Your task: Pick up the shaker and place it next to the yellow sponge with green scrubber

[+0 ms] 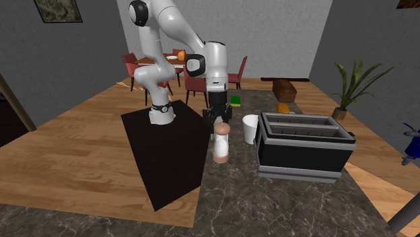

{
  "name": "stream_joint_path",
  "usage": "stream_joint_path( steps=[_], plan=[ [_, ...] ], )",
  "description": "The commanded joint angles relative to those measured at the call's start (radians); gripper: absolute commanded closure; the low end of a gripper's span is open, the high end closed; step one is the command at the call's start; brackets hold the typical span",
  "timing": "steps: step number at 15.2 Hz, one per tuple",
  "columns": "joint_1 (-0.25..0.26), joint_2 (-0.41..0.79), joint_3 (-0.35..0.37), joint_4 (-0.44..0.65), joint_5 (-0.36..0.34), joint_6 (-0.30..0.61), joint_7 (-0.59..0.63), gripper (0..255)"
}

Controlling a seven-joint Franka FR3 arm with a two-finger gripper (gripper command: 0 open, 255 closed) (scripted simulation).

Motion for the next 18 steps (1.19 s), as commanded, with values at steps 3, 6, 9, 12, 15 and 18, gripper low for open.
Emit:
stream_joint_path(
  steps=[3, 6, 9, 12, 15, 18],
  plan=[
    [0.0, 0.001, 0.0, 0.0, 0.0, 0.0, 0.0, 255],
    [0.001, -0.015, 0.002, 0.009, 0.014, -0.024, -0.013, 255],
    [0.002, -0.038, 0.003, 0.026, 0.032, -0.061, -0.031, 255],
    [0.003, -0.058, 0.003, 0.045, 0.049, -0.099, -0.048, 255],
    [0.005, -0.077, 0.004, 0.065, 0.063, -0.137, -0.063, 255],
    [0.006, -0.094, 0.004, 0.088, 0.076, -0.175, -0.076, 255]
  ],
)
